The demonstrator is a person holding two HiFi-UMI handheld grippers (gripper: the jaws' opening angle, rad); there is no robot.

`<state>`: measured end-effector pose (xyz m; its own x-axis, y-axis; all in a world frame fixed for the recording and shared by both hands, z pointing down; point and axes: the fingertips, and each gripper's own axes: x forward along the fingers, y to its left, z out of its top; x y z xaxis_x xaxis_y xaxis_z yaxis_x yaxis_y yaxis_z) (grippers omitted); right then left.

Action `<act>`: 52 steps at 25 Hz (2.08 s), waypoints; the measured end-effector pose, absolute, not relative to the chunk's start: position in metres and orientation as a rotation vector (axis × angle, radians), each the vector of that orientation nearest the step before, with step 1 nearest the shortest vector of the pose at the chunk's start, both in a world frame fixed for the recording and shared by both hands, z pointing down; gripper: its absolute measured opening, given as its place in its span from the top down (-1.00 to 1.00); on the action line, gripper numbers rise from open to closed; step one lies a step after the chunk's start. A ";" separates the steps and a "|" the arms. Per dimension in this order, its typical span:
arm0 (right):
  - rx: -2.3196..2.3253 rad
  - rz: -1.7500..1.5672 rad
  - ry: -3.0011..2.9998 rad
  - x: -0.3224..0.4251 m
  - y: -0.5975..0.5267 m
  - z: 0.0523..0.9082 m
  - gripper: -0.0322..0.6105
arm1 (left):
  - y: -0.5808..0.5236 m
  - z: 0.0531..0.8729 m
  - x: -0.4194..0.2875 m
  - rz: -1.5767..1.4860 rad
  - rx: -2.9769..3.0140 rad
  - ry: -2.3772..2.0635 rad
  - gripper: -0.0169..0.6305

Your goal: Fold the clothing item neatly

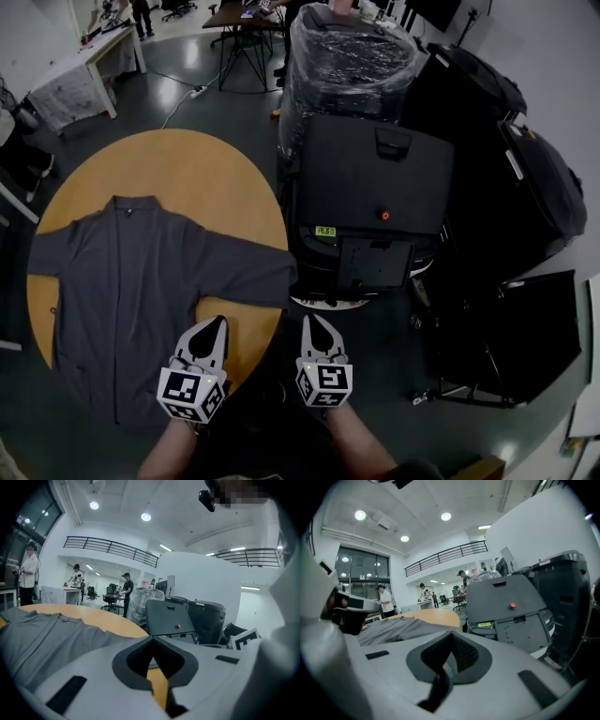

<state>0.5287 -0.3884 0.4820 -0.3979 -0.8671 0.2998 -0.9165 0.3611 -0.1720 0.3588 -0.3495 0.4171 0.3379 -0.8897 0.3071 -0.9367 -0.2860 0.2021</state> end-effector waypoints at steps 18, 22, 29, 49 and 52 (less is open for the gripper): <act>1.321 0.578 -2.333 0.487 -0.415 0.623 0.66 | -0.373 0.478 0.370 0.381 2.208 -1.579 0.92; 1.332 0.548 -2.310 0.486 -0.426 0.635 0.65 | -0.376 0.491 0.367 0.398 2.196 -1.562 0.92; 1.484 0.541 -2.264 0.506 -0.436 0.625 0.89 | -0.377 0.496 0.364 0.405 2.209 -1.537 0.92; 1.788 0.200 -2.269 0.471 -0.408 0.425 0.89 | -0.308 0.422 0.228 0.203 2.253 -1.586 0.92; 1.801 0.141 -2.302 0.443 -0.398 0.397 0.89 | -0.292 0.408 0.194 0.148 2.251 -1.621 0.92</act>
